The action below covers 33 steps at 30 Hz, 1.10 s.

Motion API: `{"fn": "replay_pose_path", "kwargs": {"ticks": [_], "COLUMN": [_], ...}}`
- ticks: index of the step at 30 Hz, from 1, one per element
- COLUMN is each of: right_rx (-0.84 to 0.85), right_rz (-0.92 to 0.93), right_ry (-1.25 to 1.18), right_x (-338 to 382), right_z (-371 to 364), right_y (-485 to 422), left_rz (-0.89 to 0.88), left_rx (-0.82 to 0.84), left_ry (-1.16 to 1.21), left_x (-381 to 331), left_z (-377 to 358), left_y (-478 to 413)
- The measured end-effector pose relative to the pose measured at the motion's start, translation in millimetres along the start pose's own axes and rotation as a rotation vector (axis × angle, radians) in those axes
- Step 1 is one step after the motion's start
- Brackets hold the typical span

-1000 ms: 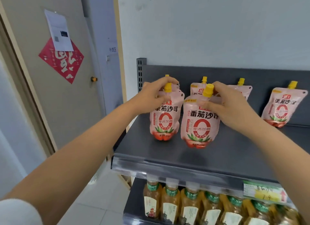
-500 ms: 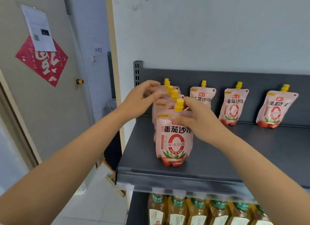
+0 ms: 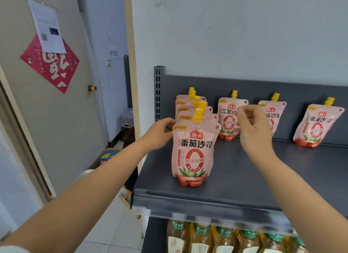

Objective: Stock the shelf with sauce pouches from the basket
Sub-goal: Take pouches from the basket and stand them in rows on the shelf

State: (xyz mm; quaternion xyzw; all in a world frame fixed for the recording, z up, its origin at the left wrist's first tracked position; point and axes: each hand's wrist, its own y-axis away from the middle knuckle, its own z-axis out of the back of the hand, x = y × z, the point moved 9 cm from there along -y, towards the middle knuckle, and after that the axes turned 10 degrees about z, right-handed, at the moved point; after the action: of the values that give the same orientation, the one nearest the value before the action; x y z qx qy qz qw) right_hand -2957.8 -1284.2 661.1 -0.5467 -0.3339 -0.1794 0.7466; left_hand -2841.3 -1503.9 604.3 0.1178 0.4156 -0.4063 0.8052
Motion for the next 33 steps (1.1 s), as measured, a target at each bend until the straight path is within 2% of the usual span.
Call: {"fn": "replay_pose_path", "kwargs": {"ticks": [4,7,11,14,17,20,27,31,33], "right_rx": [0.315,0.489,0.446,0.424,0.388,0.367,0.34,0.343,0.398], "right_rz": [-0.339,-0.267,-0.153,-0.125,-0.092,-0.077,-0.038,-0.049,-0.087], "right_ry": [-0.071,-0.095,-0.065,-0.029,-0.003,0.042,0.119,0.124,0.084], "right_x": [-77,-77,-68,-71,-73,-72,-79,-76,-75], "right_z": [-42,-71,-82,-83,-82,-83,-85,-84,-84], "right_y": [8,12,8,6,1,-2,-5,-5,-3], "left_rz": [0.061,0.036,0.024,0.029,-0.008,-0.015,-0.114,-0.147,-0.12], "left_rx": [0.0,-0.103,-0.072,-0.07,0.003,0.066,0.039,0.124,0.172], "left_ry": [0.054,-0.004,0.117,0.094,0.149,0.08,0.098,0.125,0.082], "left_x": [-8,-10,-9,-9,-13,-14,-18,-17,-12], "left_z": [-12,-7,-7,-5,-7,-12,-6,-5,-6], "left_y": [9,12,13,14,13,10,5,1,1]}}
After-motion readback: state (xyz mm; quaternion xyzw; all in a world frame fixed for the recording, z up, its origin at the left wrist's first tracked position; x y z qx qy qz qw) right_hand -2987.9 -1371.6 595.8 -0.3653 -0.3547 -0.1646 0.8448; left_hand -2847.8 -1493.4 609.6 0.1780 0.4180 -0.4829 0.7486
